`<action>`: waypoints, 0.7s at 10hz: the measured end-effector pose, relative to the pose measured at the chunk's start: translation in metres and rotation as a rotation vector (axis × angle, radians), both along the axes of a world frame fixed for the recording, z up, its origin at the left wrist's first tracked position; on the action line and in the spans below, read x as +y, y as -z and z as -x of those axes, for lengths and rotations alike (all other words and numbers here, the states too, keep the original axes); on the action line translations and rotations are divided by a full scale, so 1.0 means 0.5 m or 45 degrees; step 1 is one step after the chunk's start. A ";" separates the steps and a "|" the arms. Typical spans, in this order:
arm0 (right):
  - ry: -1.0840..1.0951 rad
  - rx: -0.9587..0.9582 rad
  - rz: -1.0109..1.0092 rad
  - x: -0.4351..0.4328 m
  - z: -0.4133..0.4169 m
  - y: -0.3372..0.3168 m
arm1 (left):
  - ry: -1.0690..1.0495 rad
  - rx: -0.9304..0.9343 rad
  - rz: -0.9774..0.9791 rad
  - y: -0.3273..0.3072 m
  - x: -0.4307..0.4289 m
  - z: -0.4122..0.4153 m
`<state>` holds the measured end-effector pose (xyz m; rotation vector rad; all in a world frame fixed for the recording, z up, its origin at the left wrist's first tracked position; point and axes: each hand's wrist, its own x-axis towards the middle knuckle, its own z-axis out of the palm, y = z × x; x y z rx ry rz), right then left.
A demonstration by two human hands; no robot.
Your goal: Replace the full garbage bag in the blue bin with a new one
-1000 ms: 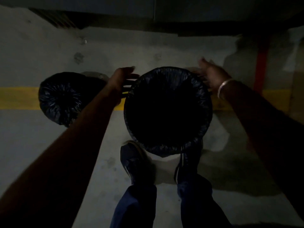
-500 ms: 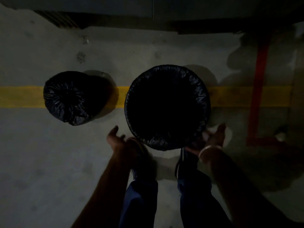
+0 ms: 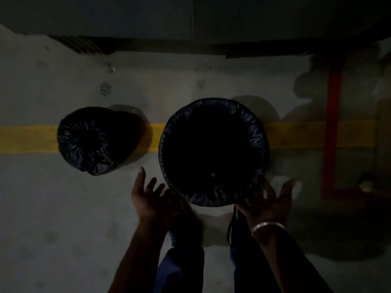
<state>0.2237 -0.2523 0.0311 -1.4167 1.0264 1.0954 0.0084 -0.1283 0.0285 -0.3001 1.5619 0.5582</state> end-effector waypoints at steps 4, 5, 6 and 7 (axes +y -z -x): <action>-0.811 -0.757 0.159 0.081 0.000 0.018 | 0.682 -0.038 -0.193 -0.027 0.035 -0.109; -0.789 -0.828 0.110 0.094 -0.013 0.024 | 0.776 0.099 -0.197 -0.042 0.047 -0.130; -0.688 -0.731 0.168 0.093 -0.026 0.023 | 0.759 0.099 -0.207 -0.028 0.052 -0.106; -0.728 -0.841 0.421 0.085 -0.036 -0.011 | 0.735 0.269 -0.282 -0.029 0.055 -0.074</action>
